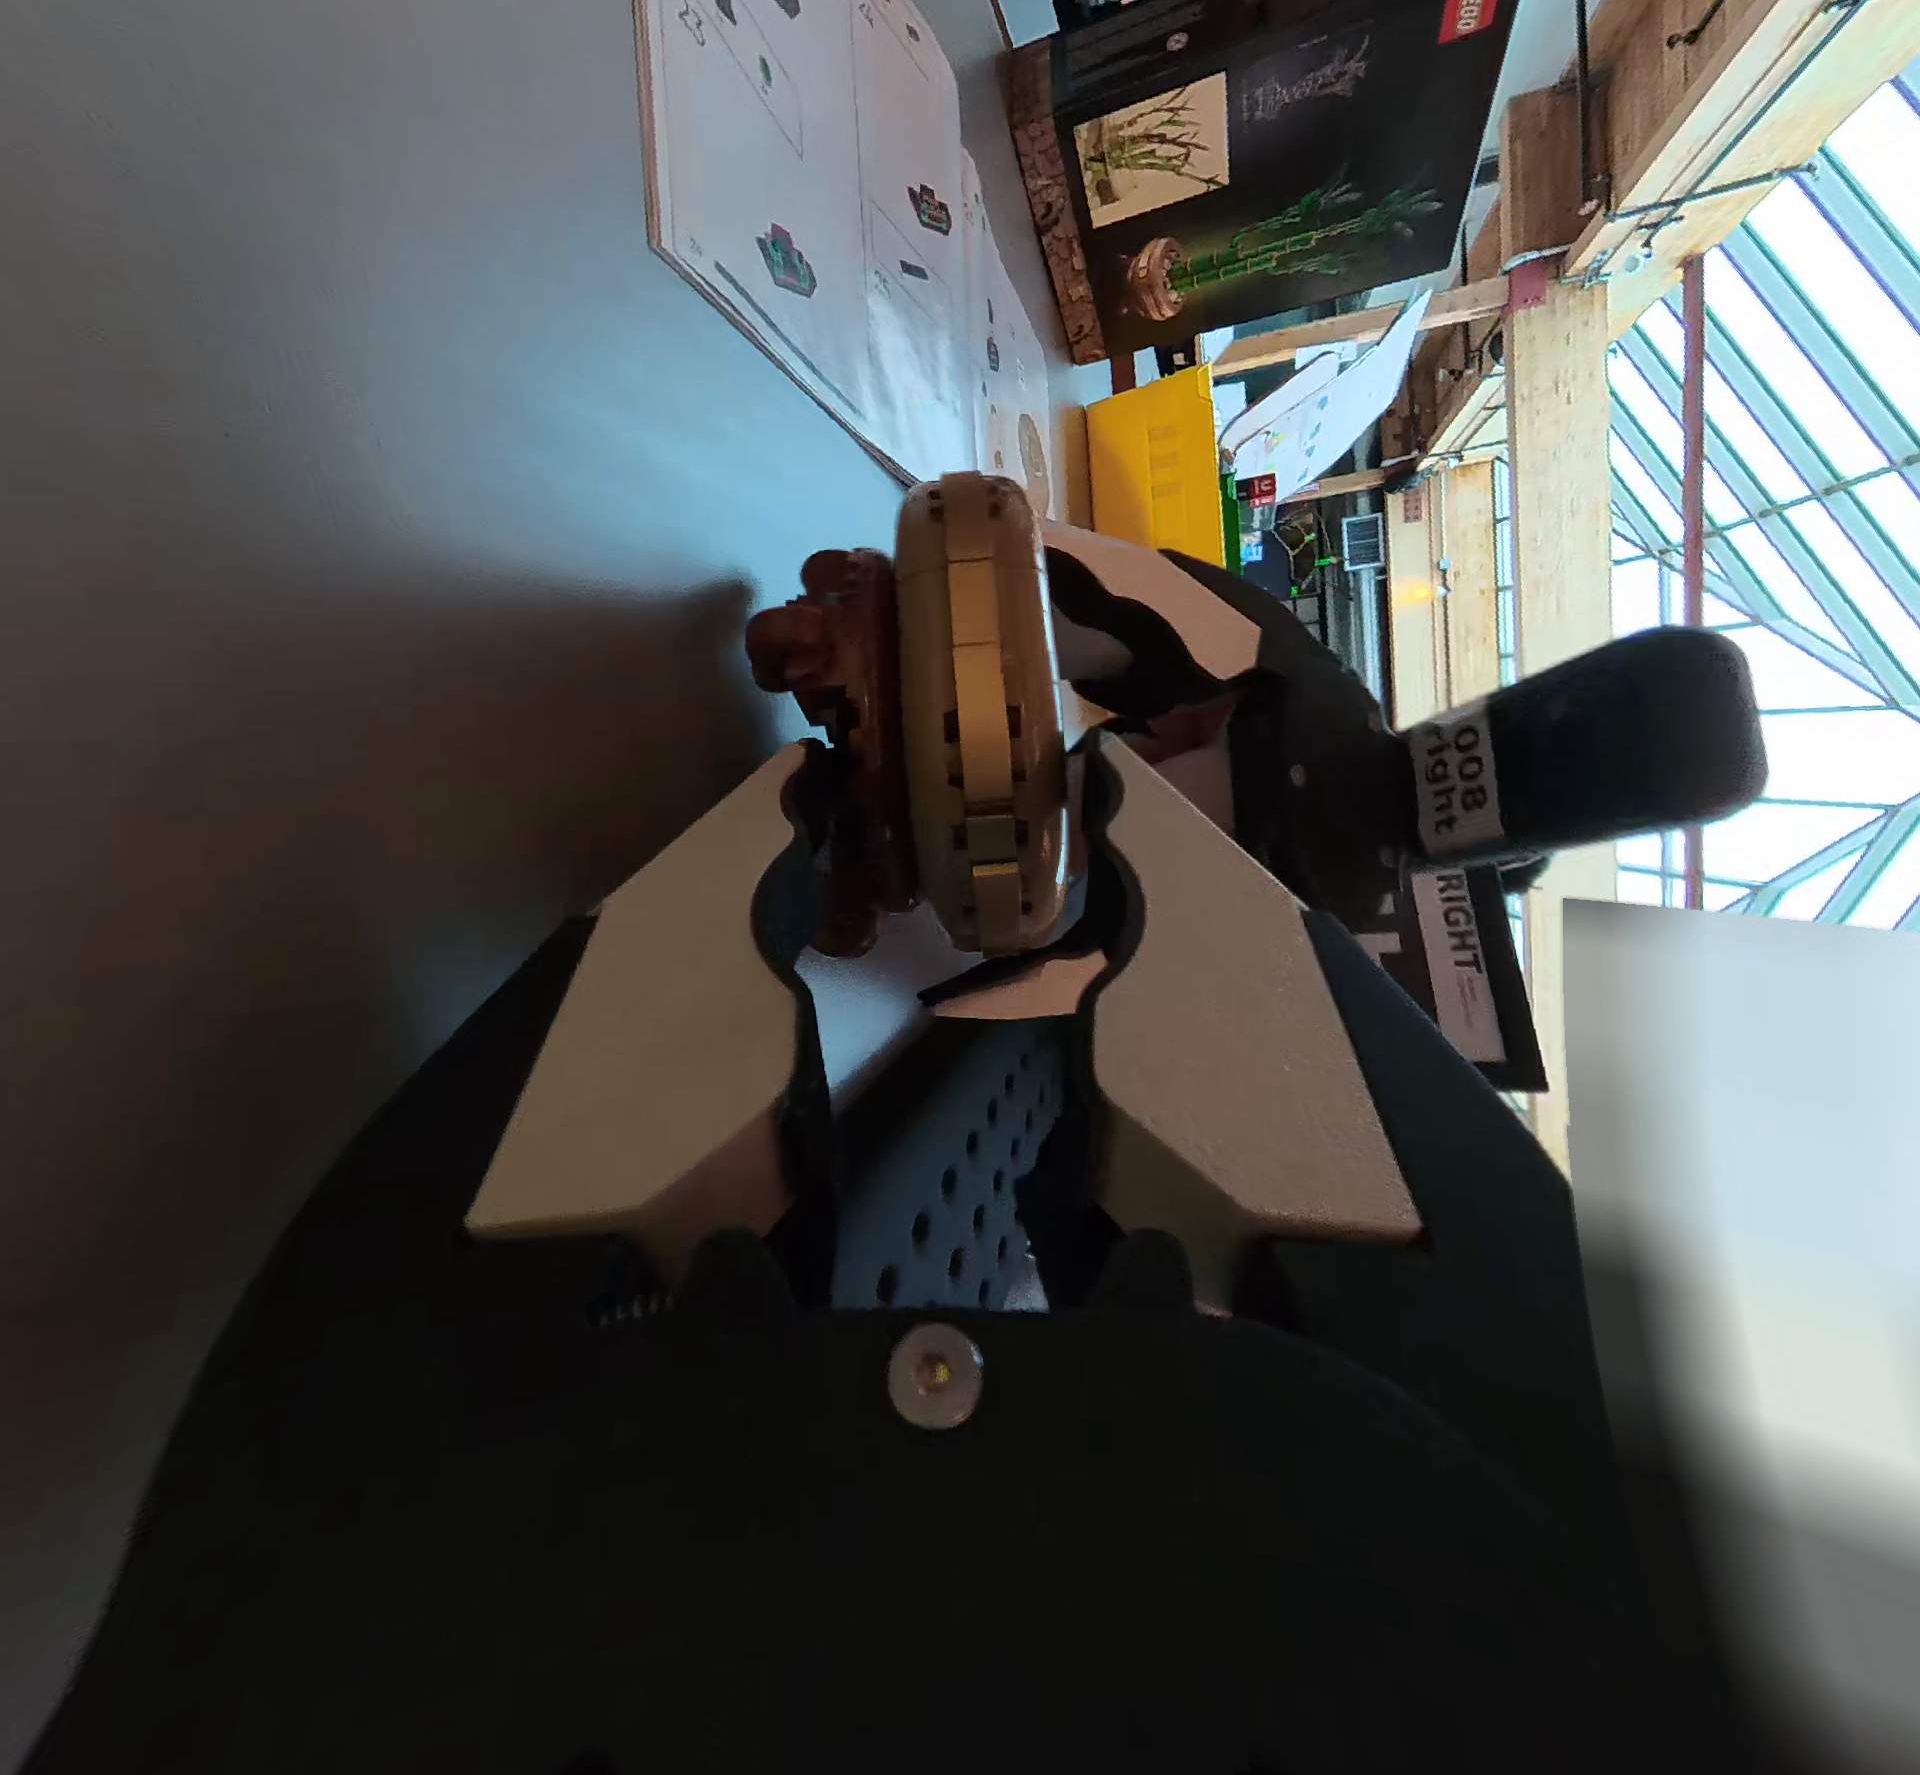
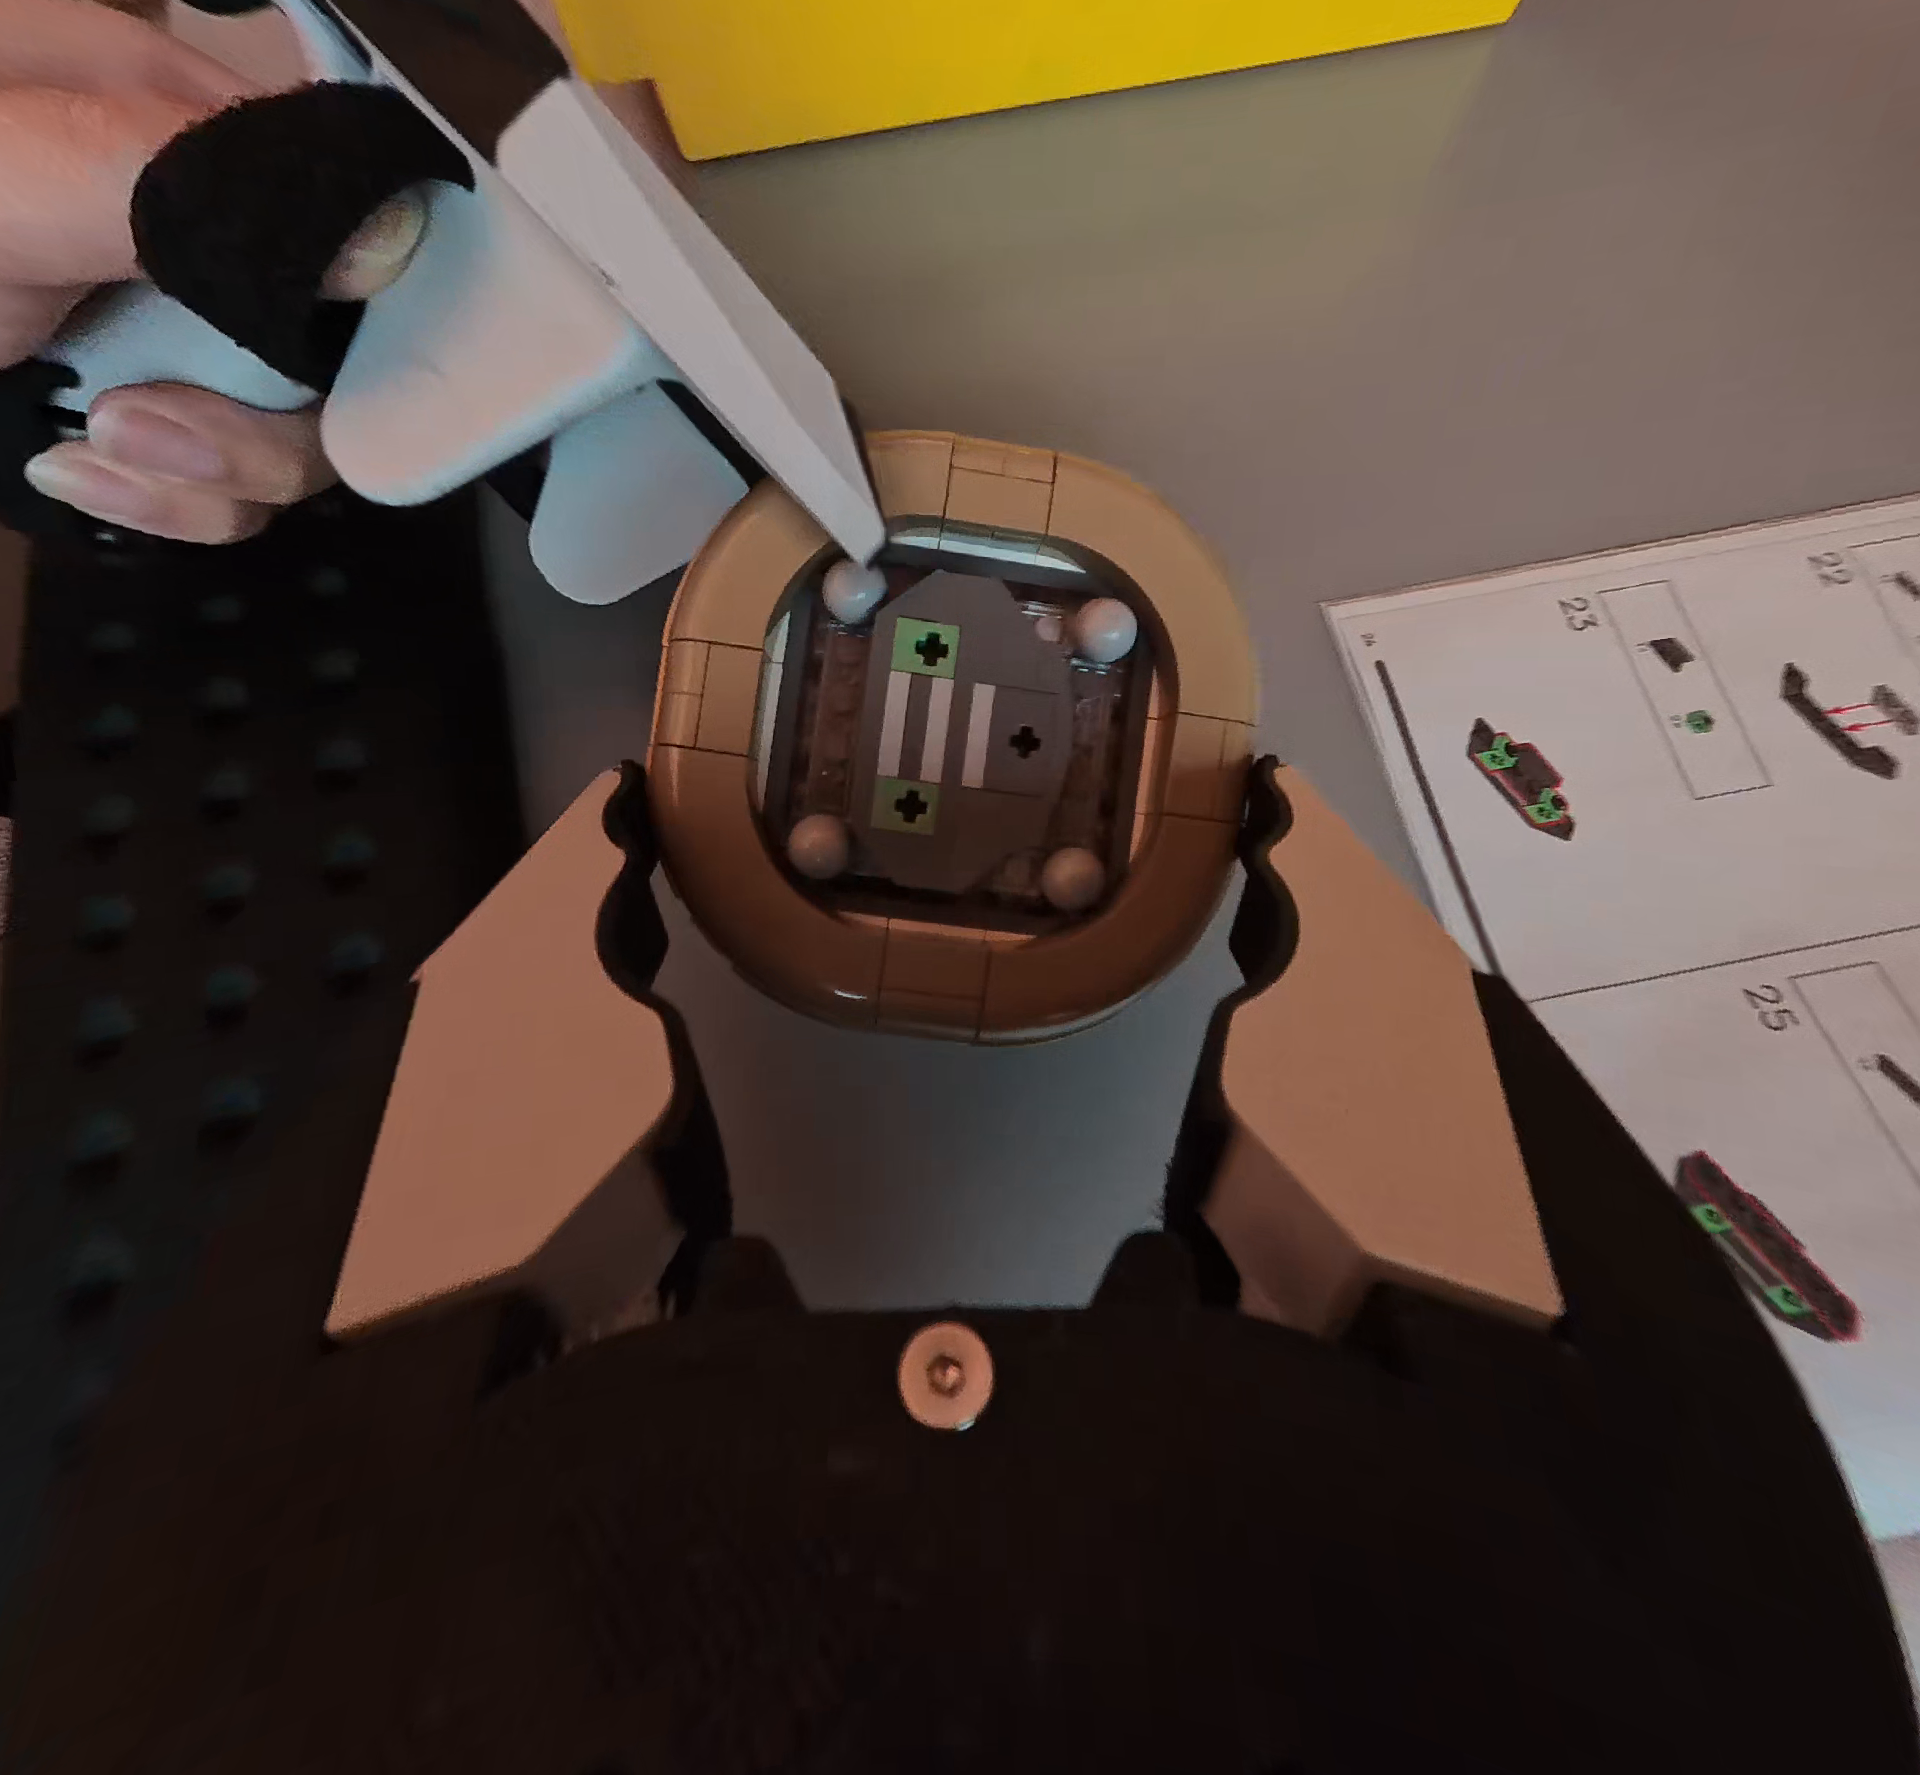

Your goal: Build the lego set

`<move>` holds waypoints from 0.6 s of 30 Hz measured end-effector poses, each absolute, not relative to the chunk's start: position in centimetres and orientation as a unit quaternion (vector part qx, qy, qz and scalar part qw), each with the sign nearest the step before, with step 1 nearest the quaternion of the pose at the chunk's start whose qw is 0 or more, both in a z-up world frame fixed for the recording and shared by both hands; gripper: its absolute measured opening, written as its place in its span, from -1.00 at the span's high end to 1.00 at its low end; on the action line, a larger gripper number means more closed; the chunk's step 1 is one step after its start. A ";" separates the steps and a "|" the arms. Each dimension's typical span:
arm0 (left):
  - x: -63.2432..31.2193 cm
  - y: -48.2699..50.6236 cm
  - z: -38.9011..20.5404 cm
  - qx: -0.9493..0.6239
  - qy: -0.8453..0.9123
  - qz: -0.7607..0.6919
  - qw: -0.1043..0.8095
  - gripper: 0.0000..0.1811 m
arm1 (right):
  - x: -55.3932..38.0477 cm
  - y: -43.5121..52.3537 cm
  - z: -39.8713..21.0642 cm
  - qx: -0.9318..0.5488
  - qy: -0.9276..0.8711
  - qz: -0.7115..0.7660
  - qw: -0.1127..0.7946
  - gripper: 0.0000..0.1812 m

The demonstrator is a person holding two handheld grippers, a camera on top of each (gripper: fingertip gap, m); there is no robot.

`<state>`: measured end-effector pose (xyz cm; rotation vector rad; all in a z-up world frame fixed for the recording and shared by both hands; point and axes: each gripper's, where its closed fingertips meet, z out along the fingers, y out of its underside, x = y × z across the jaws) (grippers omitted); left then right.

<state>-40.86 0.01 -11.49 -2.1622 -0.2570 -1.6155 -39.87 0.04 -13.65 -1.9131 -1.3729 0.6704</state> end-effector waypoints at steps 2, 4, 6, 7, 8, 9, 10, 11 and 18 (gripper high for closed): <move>-40.8 -0.3 -11.4 -0.779 -0.090 -0.585 0.206 0.40 | -39.8 -0.1 -13.8 -0.735 -0.529 0.272 0.326 -0.23; -41.1 -0.9 -11.4 -0.783 -0.084 -0.582 0.204 0.40 | -39.8 -0.3 -14.0 -0.727 -0.546 0.265 0.321 -0.23; -41.5 -1.7 -11.2 -0.783 -0.083 -0.581 0.206 0.43 | -39.9 -0.4 -14.1 -0.718 -0.569 0.246 0.316 -0.23; -41.6 -2.1 -11.1 -0.784 -0.081 -0.580 0.205 0.44 | -40.0 -0.4 -14.2 -0.712 -0.583 0.236 0.313 -0.23; -41.8 -2.5 -11.2 -0.788 -0.081 -0.574 0.207 0.41 | -40.2 -0.4 -14.2 -0.706 -0.594 0.229 0.311 -0.23; -41.9 -2.8 -11.3 -0.794 -0.079 -0.565 0.211 0.40 | -40.4 -0.4 -14.2 -0.701 -0.602 0.225 0.309 -0.23; -42.1 -3.0 -11.2 -0.798 -0.076 -0.556 0.220 0.41 | -40.6 -0.3 -14.3 -0.698 -0.609 0.222 0.305 -0.23; -42.3 -3.2 -11.0 -0.800 -0.073 -0.549 0.229 0.42 | -40.8 -0.2 -14.4 -0.691 -0.619 0.220 0.303 -0.23; -45.2 -2.9 -9.9 -0.816 -0.055 -0.470 0.331 0.70 | -43.0 1.6 -14.3 -0.666 -0.633 0.241 0.312 -0.24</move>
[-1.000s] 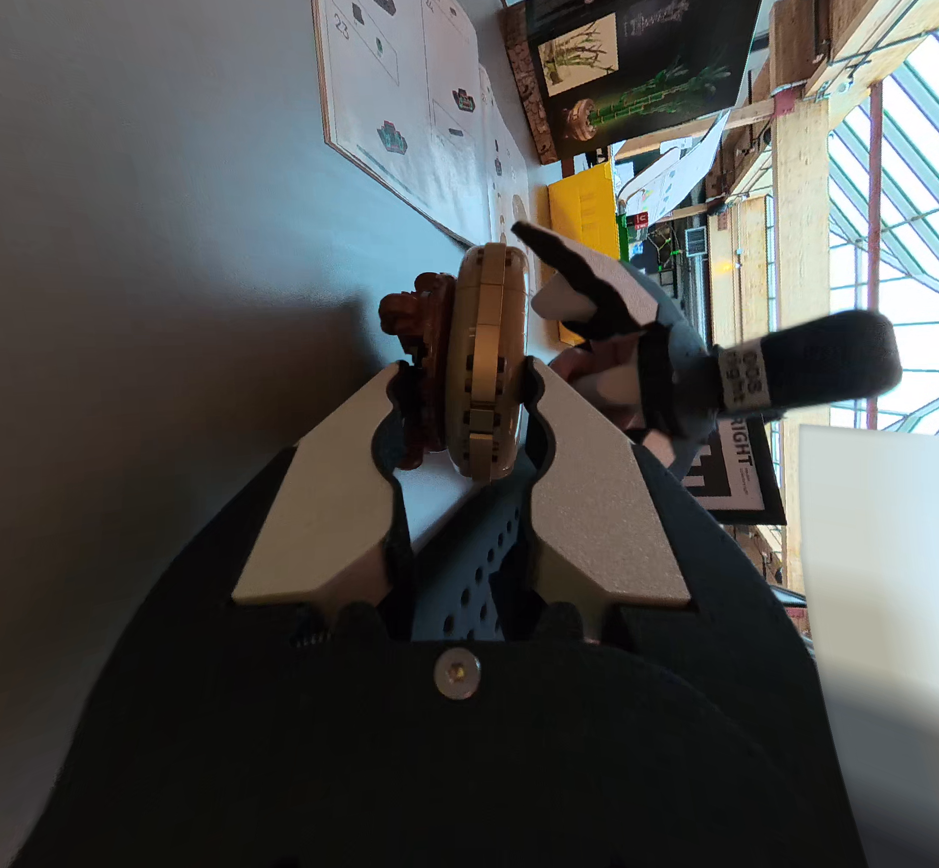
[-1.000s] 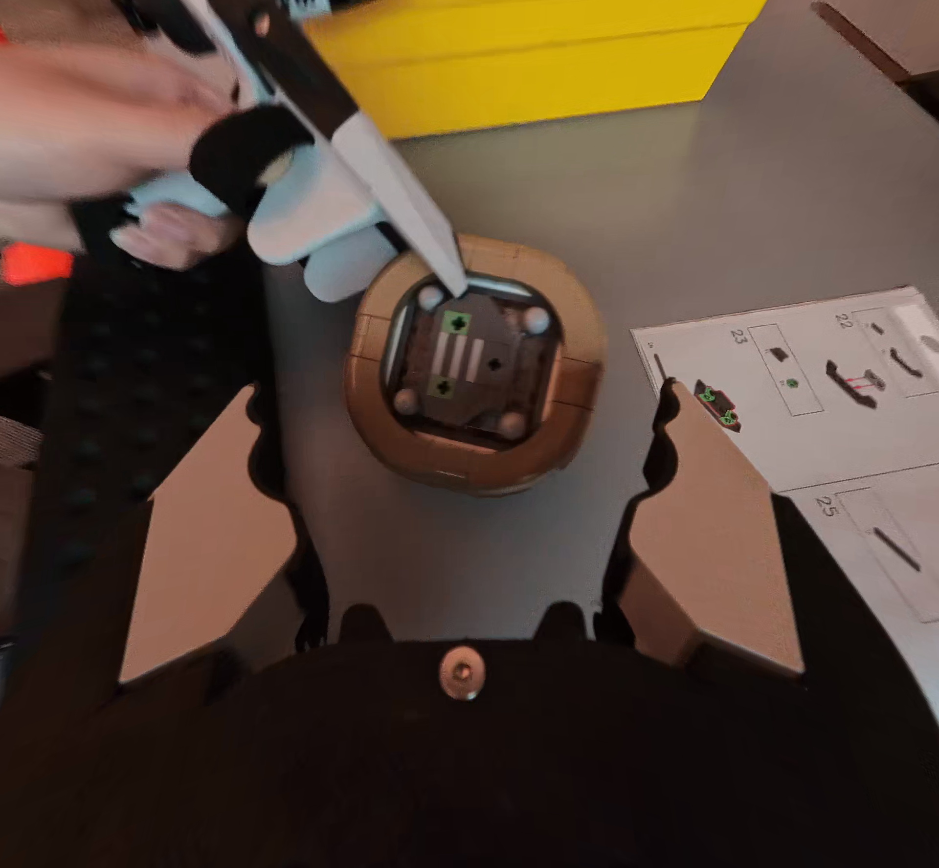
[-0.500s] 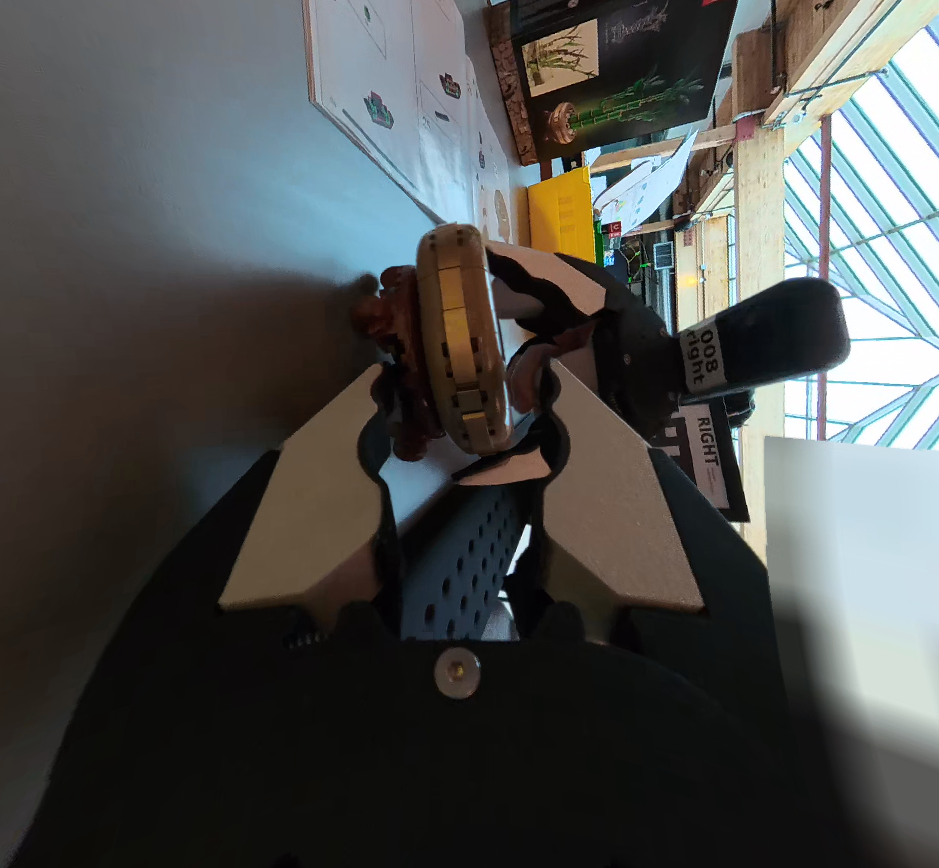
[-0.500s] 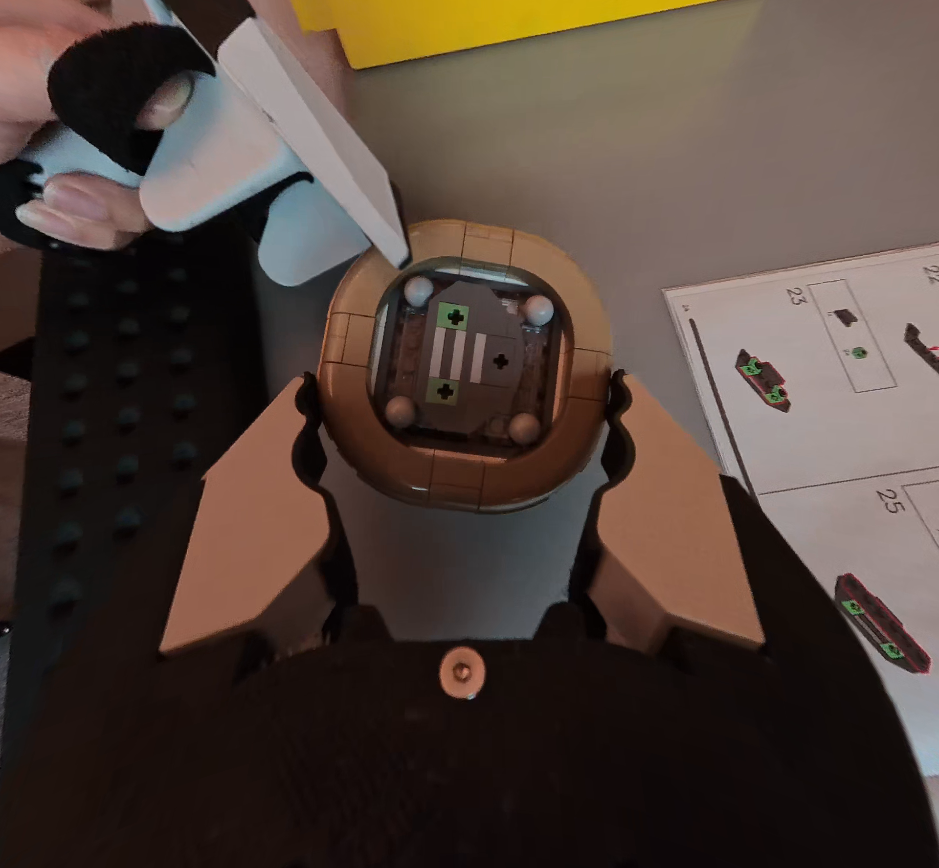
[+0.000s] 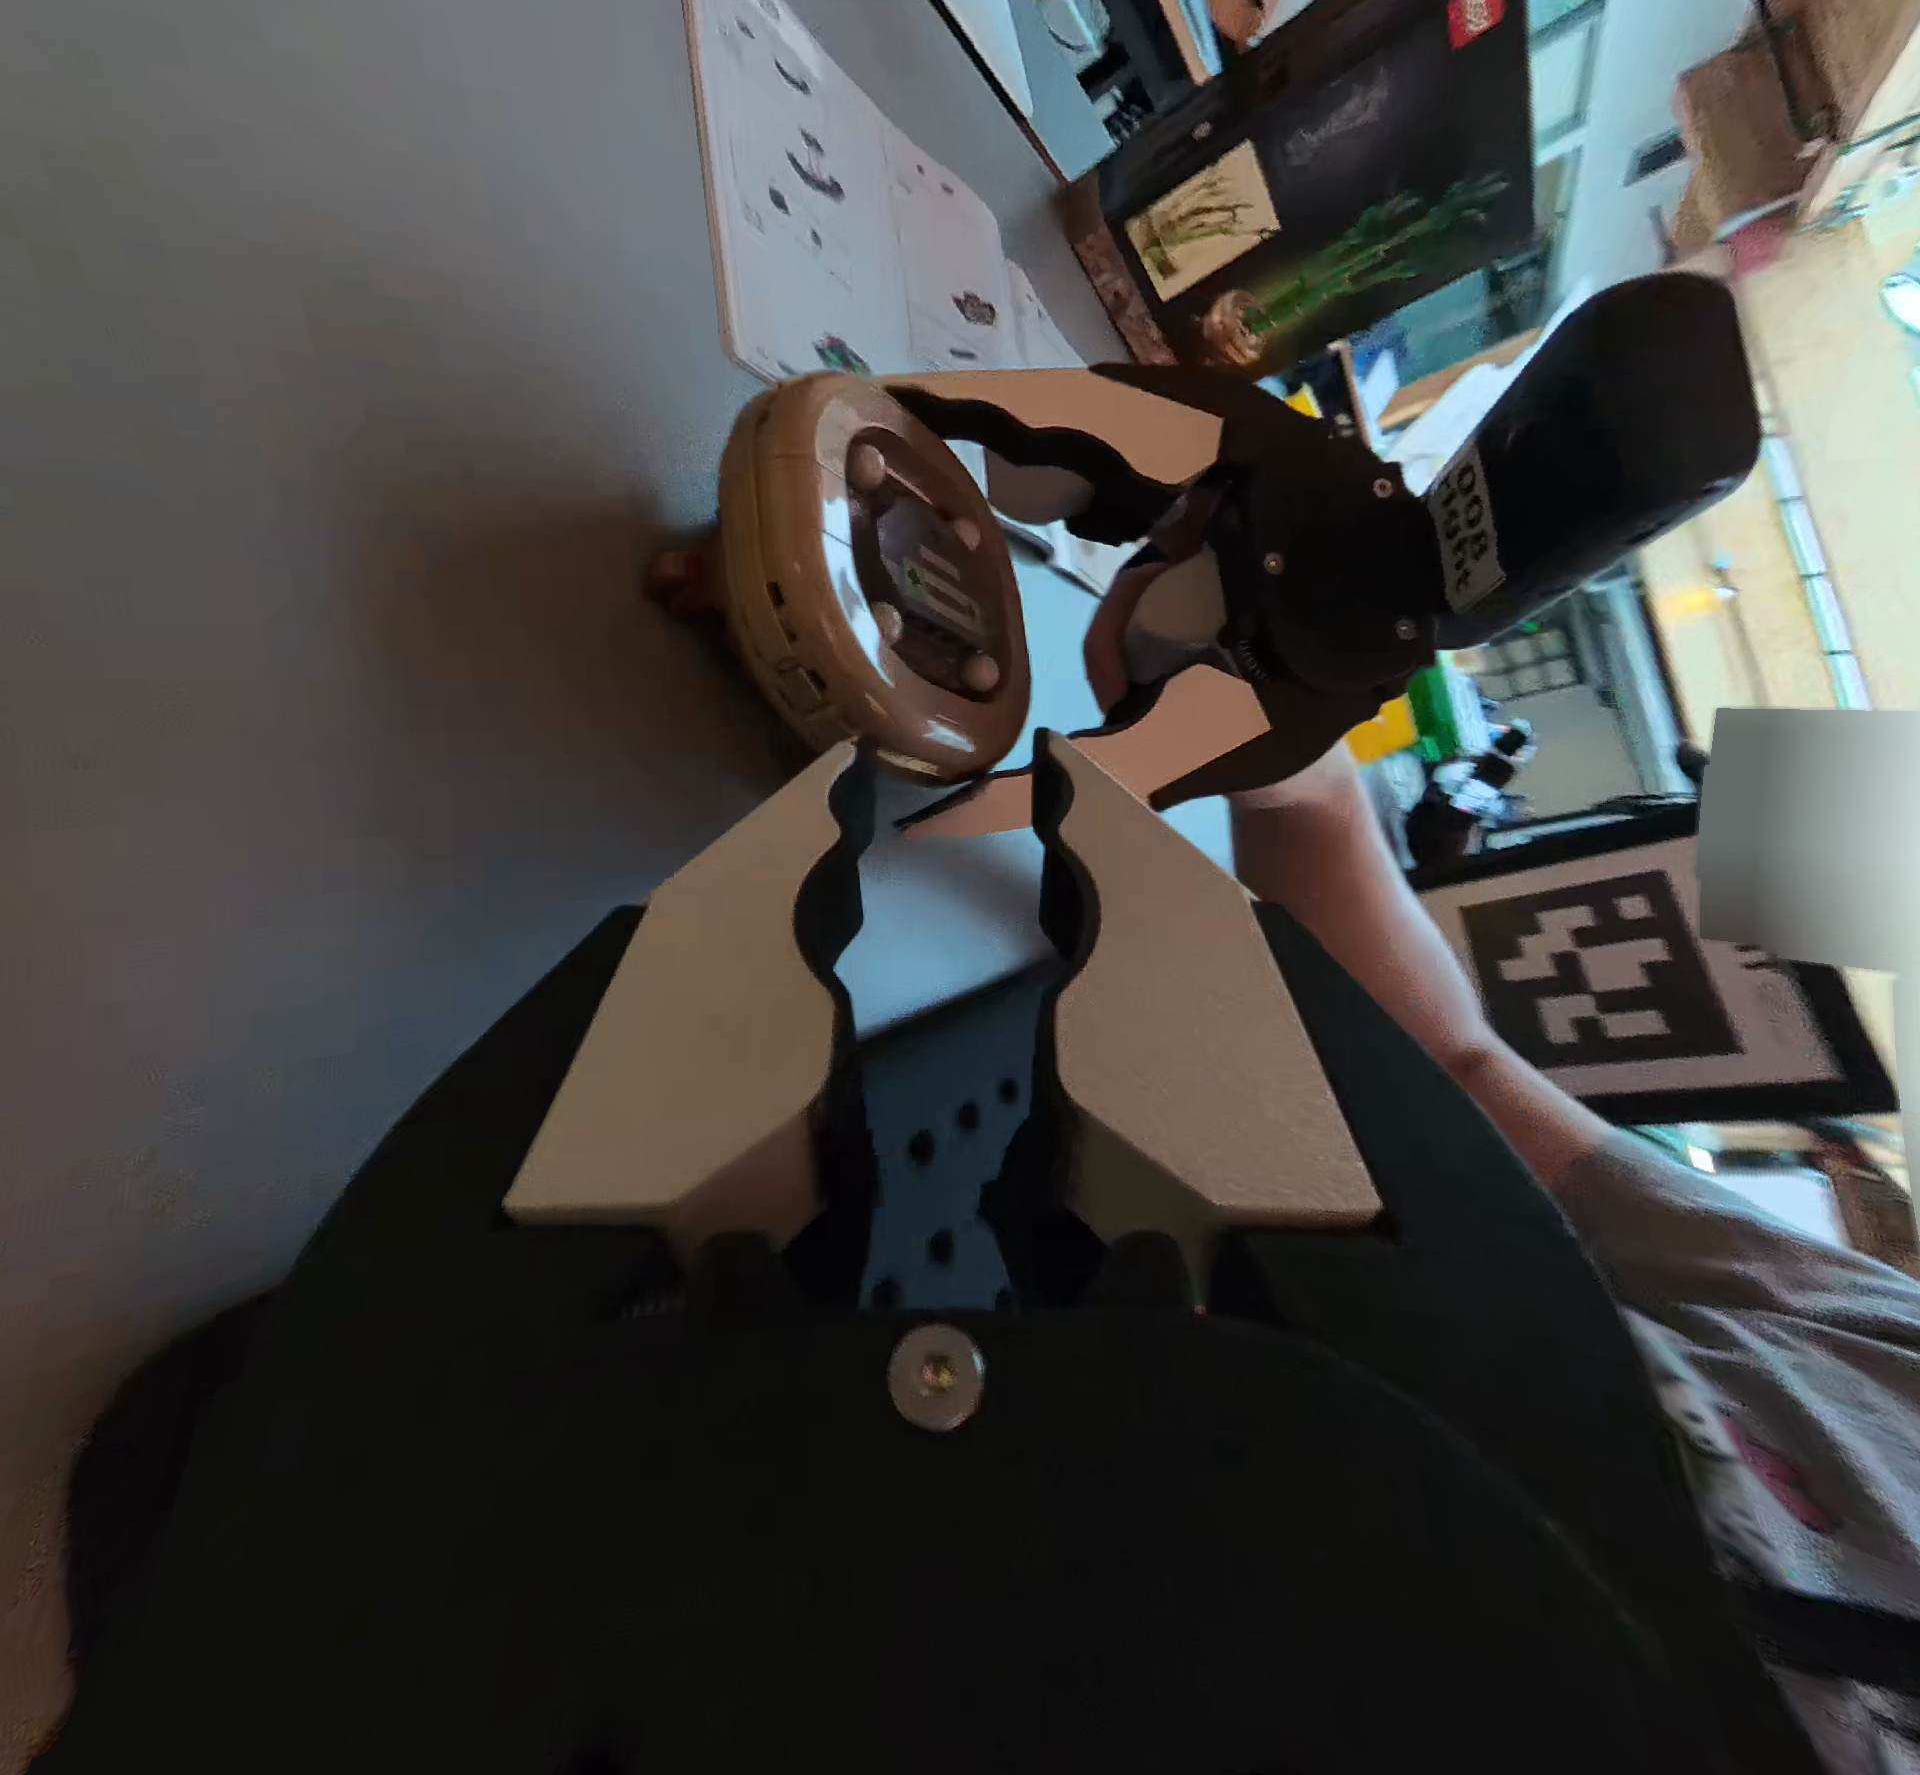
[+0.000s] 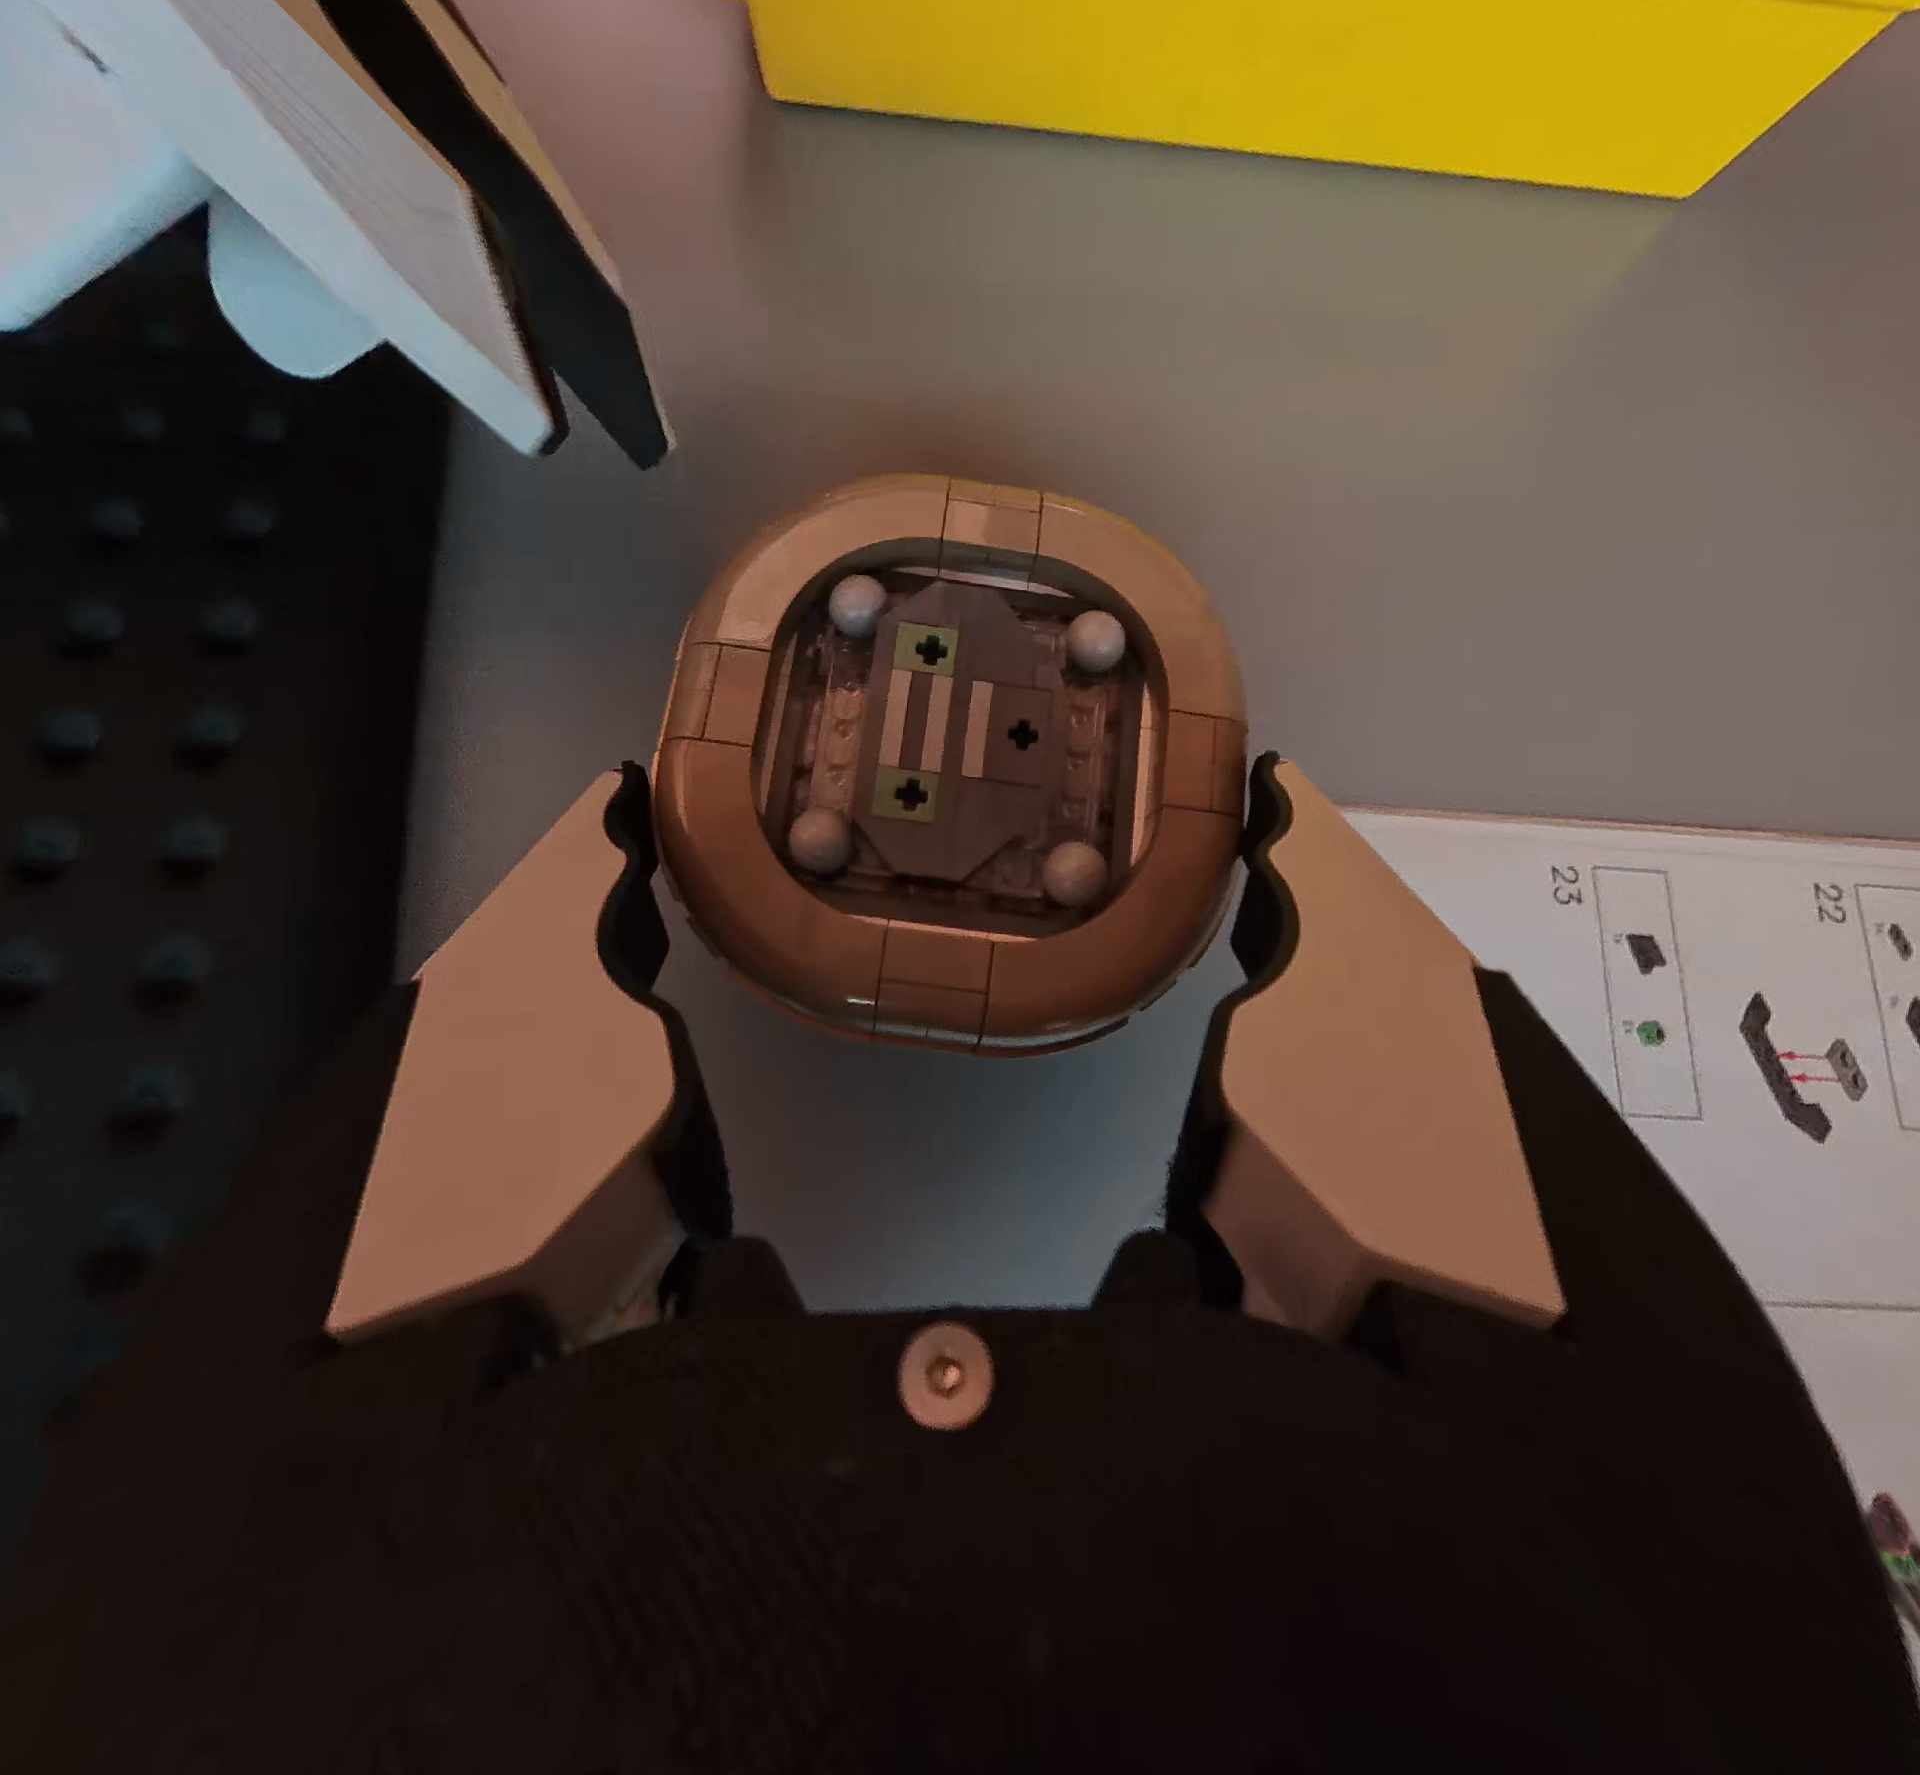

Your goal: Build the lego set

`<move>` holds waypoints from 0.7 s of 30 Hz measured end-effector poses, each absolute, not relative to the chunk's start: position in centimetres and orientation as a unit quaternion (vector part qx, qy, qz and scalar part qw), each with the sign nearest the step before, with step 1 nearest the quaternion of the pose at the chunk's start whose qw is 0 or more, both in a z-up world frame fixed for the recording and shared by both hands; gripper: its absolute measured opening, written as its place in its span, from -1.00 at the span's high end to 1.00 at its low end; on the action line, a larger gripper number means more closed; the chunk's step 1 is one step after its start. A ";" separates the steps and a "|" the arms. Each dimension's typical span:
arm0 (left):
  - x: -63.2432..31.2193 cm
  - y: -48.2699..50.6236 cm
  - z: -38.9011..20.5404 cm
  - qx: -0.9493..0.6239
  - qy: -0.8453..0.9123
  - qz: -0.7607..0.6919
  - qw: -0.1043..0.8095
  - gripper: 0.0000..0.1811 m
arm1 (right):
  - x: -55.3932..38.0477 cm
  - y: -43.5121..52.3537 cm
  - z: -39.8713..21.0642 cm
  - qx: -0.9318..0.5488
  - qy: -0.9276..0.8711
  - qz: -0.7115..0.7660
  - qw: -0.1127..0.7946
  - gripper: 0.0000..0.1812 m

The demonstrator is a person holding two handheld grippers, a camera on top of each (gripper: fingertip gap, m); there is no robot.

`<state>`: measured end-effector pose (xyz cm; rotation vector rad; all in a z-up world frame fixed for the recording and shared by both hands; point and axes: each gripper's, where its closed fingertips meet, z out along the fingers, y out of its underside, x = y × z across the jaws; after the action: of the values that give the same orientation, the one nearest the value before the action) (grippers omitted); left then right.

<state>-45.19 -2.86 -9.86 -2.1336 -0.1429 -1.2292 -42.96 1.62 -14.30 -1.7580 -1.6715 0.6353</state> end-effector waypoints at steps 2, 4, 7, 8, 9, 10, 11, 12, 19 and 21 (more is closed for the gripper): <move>-46.1 -2.5 -10.2 -0.827 -0.050 -0.437 0.349 0.71 | -43.1 1.8 -14.0 -0.664 -0.627 0.253 0.320 -0.23; -46.7 -2.4 -10.6 -0.832 -0.048 -0.421 0.359 0.72 | -42.9 2.0 -12.3 -0.658 -0.604 0.280 0.351 -0.24; -46.7 -2.3 -11.0 -0.827 -0.048 -0.428 0.361 0.73 | -41.8 2.2 -8.2 -0.624 -0.557 0.344 0.426 0.13; -46.6 -2.1 -11.1 -0.823 -0.050 -0.435 0.361 0.74 | -41.2 2.5 -7.1 -0.619 -0.538 0.359 0.446 0.50; -46.4 -1.9 -11.1 -0.818 -0.051 -0.443 0.363 0.75 | -40.8 2.4 -6.5 -0.611 -0.530 0.379 0.449 0.91; -46.3 -1.6 -10.9 -0.811 -0.050 -0.450 0.370 0.77 | -40.7 2.2 -6.3 -0.607 -0.526 0.395 0.445 1.00; -46.2 -1.3 -10.7 -0.805 -0.046 -0.453 0.381 0.79 | -40.7 2.3 -6.7 -0.617 -0.523 0.394 0.437 1.00; -46.2 -1.0 -10.3 -0.798 -0.039 -0.453 0.395 0.83 | -40.7 2.2 -7.3 -0.624 -0.531 0.385 0.425 1.00; -45.1 1.0 -8.7 -0.824 0.139 -0.329 0.440 1.00 | -41.4 1.3 -10.2 -0.627 -0.584 0.313 0.409 1.00; -44.4 1.4 -9.1 -0.829 0.213 -0.278 0.436 1.00 | -41.5 1.3 -10.4 -0.630 -0.584 0.309 0.408 1.00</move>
<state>-44.40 1.44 -9.07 -2.0623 0.5311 -0.6904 -41.52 1.31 -10.38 -1.5873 -1.4730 0.7781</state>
